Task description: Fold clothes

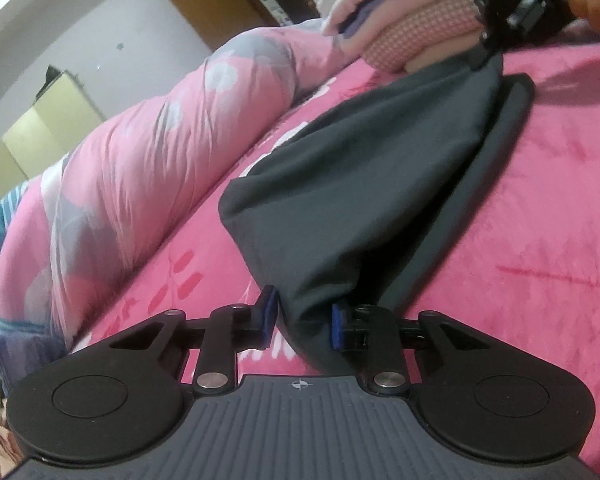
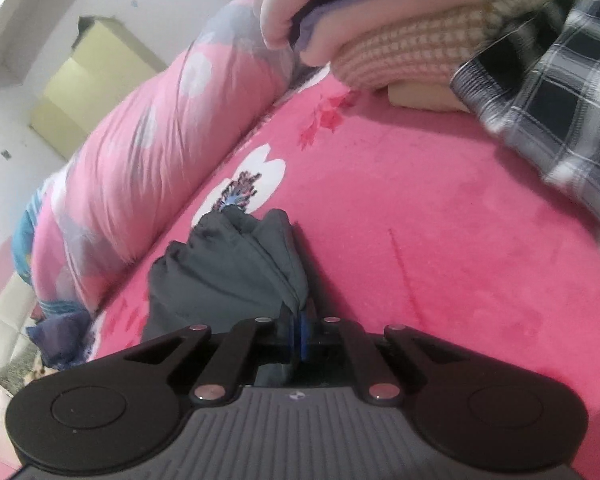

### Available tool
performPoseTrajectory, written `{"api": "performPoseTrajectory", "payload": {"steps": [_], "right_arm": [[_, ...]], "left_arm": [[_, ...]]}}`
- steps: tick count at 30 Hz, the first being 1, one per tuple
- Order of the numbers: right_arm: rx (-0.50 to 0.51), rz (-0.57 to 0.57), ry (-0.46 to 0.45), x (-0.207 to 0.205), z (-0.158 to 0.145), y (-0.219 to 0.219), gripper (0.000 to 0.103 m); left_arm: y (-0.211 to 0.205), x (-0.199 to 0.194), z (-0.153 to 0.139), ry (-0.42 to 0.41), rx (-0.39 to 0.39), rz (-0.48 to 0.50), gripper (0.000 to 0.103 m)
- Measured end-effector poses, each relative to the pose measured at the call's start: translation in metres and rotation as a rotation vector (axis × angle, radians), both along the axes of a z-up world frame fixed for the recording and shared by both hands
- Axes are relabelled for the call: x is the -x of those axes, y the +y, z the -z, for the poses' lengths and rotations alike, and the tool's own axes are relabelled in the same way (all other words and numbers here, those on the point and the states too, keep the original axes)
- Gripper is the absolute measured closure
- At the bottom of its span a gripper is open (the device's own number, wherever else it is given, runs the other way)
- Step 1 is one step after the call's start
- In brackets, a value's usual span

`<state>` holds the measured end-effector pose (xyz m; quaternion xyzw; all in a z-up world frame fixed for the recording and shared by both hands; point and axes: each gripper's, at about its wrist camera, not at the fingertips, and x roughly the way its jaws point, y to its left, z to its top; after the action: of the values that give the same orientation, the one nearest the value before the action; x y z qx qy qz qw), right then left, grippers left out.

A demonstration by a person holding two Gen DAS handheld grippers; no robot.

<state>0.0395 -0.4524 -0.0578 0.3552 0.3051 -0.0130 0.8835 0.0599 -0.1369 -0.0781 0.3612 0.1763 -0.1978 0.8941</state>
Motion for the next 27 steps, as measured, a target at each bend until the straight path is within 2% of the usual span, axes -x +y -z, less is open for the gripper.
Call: {"api": "performPoseTrajectory", "payload": {"steps": [4,9,13,18,19,21,22,27], "right_arm": [[-0.028,0.001,0.045,0.003,0.017,-0.007,0.101],[-0.040,-0.011,-0.011,0.016,0.010,-0.007,0.101],[-0.083,-0.001,0.038,0.016,0.031,-0.013,0.101],[-0.092,0.009,0.025,0.019,0.033,-0.015,0.099],[-0.086,0.010,0.024,0.020,0.032,-0.015,0.096],[-0.063,0.013,0.020,0.022,0.027,-0.014,0.085],[-0.012,0.020,0.012,0.025,0.019,-0.012,0.074],[0.222,0.038,-0.042,0.034,-0.021,0.001,0.072]], "left_arm": [[-0.002,0.002,0.004,-0.008,-0.036,0.017,0.081],[-0.001,0.006,0.003,-0.015,-0.059,0.028,0.082],[-0.001,0.008,0.007,-0.016,-0.079,0.038,0.083],[0.002,0.010,0.007,-0.004,-0.085,0.046,0.082],[0.004,0.010,0.005,0.004,-0.077,0.048,0.079],[0.012,0.012,-0.003,0.038,-0.043,0.051,0.073],[0.018,0.013,-0.008,0.063,-0.018,0.050,0.070],[0.058,0.008,-0.044,0.224,0.180,-0.007,0.068]]}}
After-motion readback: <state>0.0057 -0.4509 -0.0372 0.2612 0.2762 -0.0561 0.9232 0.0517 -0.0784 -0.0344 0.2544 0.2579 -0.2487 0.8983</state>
